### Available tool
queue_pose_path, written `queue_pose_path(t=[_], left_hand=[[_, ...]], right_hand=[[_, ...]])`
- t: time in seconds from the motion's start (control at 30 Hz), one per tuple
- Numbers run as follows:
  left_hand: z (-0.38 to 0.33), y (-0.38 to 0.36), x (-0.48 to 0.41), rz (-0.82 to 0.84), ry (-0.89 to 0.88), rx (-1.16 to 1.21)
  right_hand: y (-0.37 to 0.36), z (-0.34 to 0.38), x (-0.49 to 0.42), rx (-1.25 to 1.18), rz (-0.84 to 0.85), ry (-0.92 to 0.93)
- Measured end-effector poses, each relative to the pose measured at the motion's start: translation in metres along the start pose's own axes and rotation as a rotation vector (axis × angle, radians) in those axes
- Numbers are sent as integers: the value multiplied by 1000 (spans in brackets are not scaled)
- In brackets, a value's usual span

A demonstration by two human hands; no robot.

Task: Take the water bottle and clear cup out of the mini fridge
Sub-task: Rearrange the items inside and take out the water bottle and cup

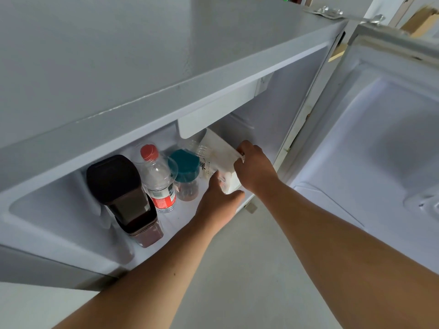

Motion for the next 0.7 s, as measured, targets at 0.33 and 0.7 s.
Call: queue_pose_path(t=[0.33,0.7], left_hand=[[-16,-9,-21,-89,10,258],[-13,-4,-23,-127,18,352]], right_hand=[[4,-2,-1,20,-4,-33],[10,19,7,290,-184,103]])
Point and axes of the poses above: each hand's wrist, its own x-axis away from the middle knuckle, its own y-axis out of the back of the hand, z = x × y, the point moved 3 cm from there along -x, towards the middle knuckle, and after that the axes turned 2 degrees about -x, right-handed, at the moved point
